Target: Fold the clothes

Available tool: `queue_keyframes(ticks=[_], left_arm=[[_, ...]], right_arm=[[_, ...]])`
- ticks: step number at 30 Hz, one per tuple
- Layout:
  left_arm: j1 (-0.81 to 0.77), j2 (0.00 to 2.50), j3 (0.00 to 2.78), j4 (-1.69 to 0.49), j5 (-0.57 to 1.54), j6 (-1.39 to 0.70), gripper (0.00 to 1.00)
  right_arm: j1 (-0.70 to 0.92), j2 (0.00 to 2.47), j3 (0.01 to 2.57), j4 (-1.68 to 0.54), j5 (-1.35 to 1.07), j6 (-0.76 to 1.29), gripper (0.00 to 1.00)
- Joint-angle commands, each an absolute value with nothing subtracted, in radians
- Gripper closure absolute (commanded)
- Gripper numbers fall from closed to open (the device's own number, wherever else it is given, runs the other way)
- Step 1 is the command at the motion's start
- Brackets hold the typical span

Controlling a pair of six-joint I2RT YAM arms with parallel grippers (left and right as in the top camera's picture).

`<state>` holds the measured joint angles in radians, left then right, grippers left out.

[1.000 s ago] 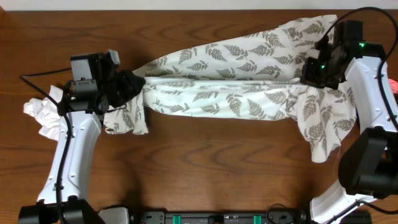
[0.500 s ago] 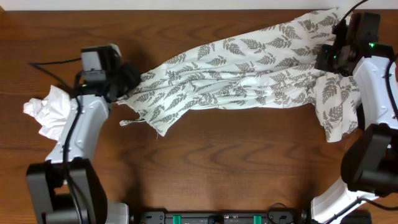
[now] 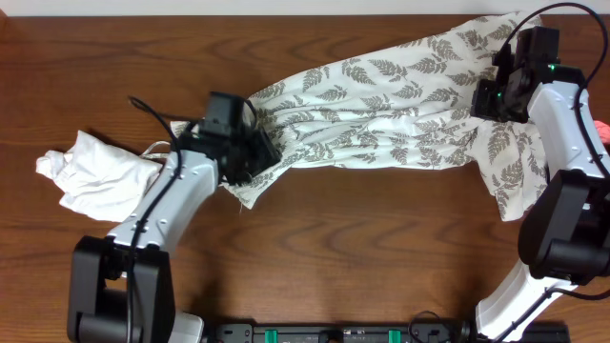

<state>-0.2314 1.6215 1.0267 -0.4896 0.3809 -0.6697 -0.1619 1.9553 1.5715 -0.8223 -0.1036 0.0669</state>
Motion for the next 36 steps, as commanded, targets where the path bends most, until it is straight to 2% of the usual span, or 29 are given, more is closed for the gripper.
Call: queue_keyframes(ticks=[1,6,14,23,24,27,29,33,36], left_arm=[[-0.273,1.64,0.962,-0.458,0.338,-0.799,0.42],[-0.311,1.652,0.902,-0.397,0.339,-0.921,0.37],[-0.313,1.66,0.796,-0.157,0.296,-1.163,0.33],[-0.318,1.75,0.757,-0.049,0.279,-1.262,0.34],[-0.318,1.755,0.757,-0.038,0.278,-1.262,0.36],[-0.318,1.754,0.757,0.004,0.279,-1.237,0.61],[-0.318,1.75,0.757,0.019,0.279,-1.22,0.71],[-0.318,1.748,0.757,0.02,0.279,-1.196,0.87],[-0.318,1.741,0.758,0.02,0.279,-1.156,0.94]], right_arm=[[-0.154,1.957,1.588,-0.827,-0.105,0.054,0.99],[-0.154,1.957,1.588,-0.83,-0.105,0.054,0.99],[-0.154,1.957,1.588,-0.831,-0.105,0.054,0.99],[-0.154,1.957,1.588,-0.831,-0.106,0.054,0.99],[-0.154,1.957,1.588,-0.831,-0.106,0.054,0.99],[-0.154,1.957,1.588,-0.831,-0.106,0.054,0.99],[-0.154,1.957,1.588,-0.831,-0.106,0.055,0.99],[-0.154,1.957,1.588,-0.83,-0.106,0.055,0.99],[-0.154,1.957,1.588,-0.831,-0.113,0.055,0.99]])
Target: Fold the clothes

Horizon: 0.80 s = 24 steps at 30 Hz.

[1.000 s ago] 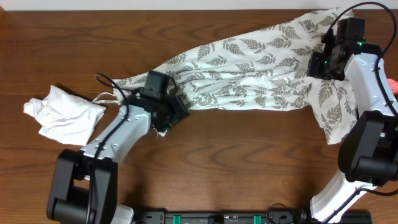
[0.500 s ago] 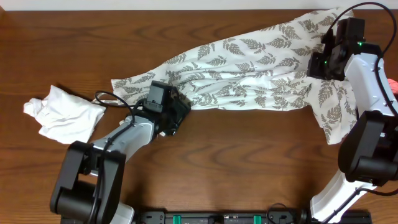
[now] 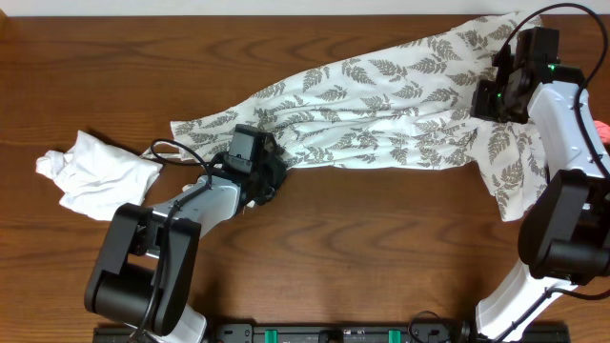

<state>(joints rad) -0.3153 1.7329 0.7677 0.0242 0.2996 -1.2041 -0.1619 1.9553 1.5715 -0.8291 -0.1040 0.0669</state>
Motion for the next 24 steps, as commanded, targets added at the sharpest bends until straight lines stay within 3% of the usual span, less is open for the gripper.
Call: queue_keyframes(ticks=[1,17,20,24], left_arm=[[-0.318,1.734,0.758,0.02,0.278,-1.138,0.94],[-0.31,1.438,0.803,-0.276,0.122,-0.884,0.94],[-0.314,1.439,0.803,-0.404,0.134,-0.844,0.69],[-0.313,1.44,0.803,-0.48,0.113,-0.52,0.31]], right_arm=[[-0.154,1.957,1.588,-0.831,-0.113,0.054,0.99],[-0.154,1.957,1.588,-0.831,-0.113,0.055,0.99],[-0.154,1.957,1.588,-0.834,-0.113,0.054,0.99],[-0.154,1.957,1.588,-0.838,-0.113,0.055,0.9]])
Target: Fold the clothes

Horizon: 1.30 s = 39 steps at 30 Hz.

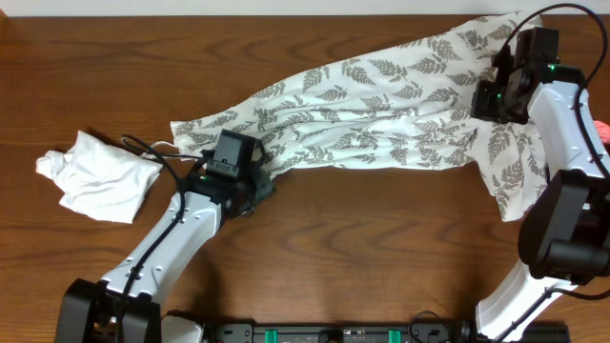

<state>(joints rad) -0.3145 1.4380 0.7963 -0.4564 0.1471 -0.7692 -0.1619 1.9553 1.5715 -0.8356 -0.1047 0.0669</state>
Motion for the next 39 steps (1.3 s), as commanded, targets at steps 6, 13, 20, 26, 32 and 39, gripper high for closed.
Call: queue_keyframes(ticks=[6,13,20,26,32,39], left_arm=[[-0.313,1.464,0.803,-0.517,-0.059,-0.185,0.28],[-0.314,1.56,0.803,-0.416,-0.107,0.025,0.29],[-0.314,1.652,0.803,-0.364,-0.152,0.089,0.32],[-0.314,1.664,0.803,-0.353,-0.17,0.093,0.81],[-0.314,1.575,0.837,-0.469,-0.215,0.077,0.94],[-0.314,1.334,0.906,-0.662,-0.214,0.028,0.94]], right_arm=[[-0.154,1.957,1.588,-0.841,-0.113,0.055,0.78],[-0.152,1.957,1.588,-0.847,-0.113,0.055,0.78],[-0.149,1.957,1.588,-0.853,-0.113,0.055,0.79],[-0.149,1.957,1.588,-0.854,-0.113,0.055,0.79],[-0.149,1.957,1.588,-0.853,-0.113,0.055,0.8],[-0.149,1.957,1.588,-0.853,-0.113,0.055,0.8]])
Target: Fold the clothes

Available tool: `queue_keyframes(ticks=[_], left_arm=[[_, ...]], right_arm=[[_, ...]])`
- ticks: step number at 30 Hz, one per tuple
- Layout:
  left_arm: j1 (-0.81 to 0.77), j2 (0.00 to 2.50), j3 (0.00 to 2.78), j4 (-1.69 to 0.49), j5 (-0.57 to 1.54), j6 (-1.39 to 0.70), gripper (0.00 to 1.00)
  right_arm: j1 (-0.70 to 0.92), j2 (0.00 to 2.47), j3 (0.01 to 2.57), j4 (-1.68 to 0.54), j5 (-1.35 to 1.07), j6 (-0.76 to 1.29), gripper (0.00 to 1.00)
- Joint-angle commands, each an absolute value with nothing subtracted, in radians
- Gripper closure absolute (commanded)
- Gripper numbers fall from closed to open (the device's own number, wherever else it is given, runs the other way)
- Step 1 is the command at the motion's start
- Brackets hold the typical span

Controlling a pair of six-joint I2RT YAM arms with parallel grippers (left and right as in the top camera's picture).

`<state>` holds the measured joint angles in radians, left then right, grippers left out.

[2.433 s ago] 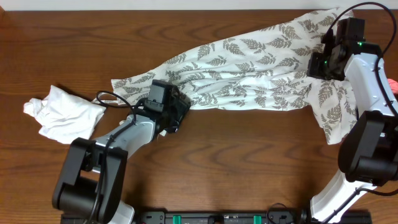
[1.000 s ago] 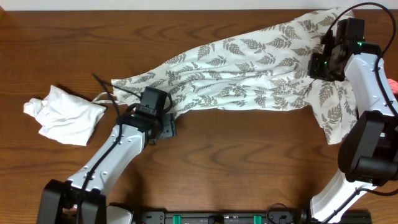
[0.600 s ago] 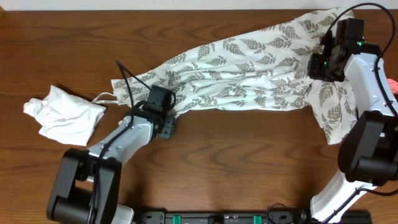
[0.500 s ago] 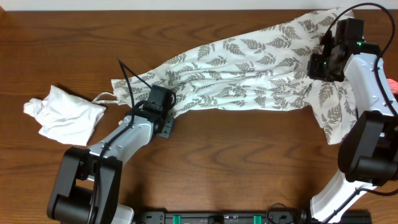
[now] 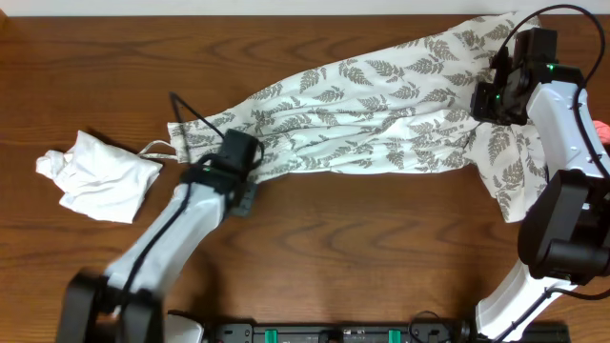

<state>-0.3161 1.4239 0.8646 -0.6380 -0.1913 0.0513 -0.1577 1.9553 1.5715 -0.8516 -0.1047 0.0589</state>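
Note:
A white cloth with a grey fern print (image 5: 381,105) lies stretched across the table from the upper right corner down to the middle left. My left gripper (image 5: 255,171) sits at the cloth's lower left edge, where the pleats gather, shut on that edge; its fingers are hidden under the wrist. My right gripper (image 5: 488,95) is at the cloth's right end, shut on bunched fabric there. Below it, a flap of the cloth (image 5: 510,181) hangs toward the front.
A crumpled white garment (image 5: 95,173) lies at the left on the brown wooden table (image 5: 381,248), with a thin white strap (image 5: 157,148) reaching toward the printed cloth. Something pink (image 5: 604,129) shows at the right edge. The left arm's cable (image 5: 191,114) loops over the cloth.
My left gripper has shifted slightly up and to the right at the cloth's lower left edge. The pleats there look tighter and the lower edge straighter. The right arm has not moved.
My left gripper first sat on the cloth's left end, with a loose corner sticking out below it. Then it was lower, at that corner. Now the corner no longer shows and the edge is gathered at the gripper. The right gripper stayed put.

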Motion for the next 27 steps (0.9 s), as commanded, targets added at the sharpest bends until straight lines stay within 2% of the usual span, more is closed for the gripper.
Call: queue_keyframes(ticks=[1,6,11,21,27], left_arm=[[-0.314,1.296,0.906,-0.671,-0.214,0.028,0.94],[-0.308,1.197,0.906,-0.657,-0.215,0.029,0.94],[-0.274,1.229,0.906,-0.521,-0.222,0.046,0.94],[-0.183,1.52,0.906,-0.126,-0.222,0.163,0.94],[-0.111,1.672,0.917,-0.021,-0.241,0.133,0.94]], right_arm=[[-0.149,1.957,1.588,-0.854,-0.113,0.055,0.8],[-0.149,1.957,1.588,-0.852,-0.113,0.055,0.82],[-0.149,1.957,1.588,-0.828,-0.114,0.055,0.83],[-0.129,1.957,1.588,-0.801,-0.117,0.054,0.84],[-0.112,1.957,1.588,-0.793,-0.117,0.054,0.85]])
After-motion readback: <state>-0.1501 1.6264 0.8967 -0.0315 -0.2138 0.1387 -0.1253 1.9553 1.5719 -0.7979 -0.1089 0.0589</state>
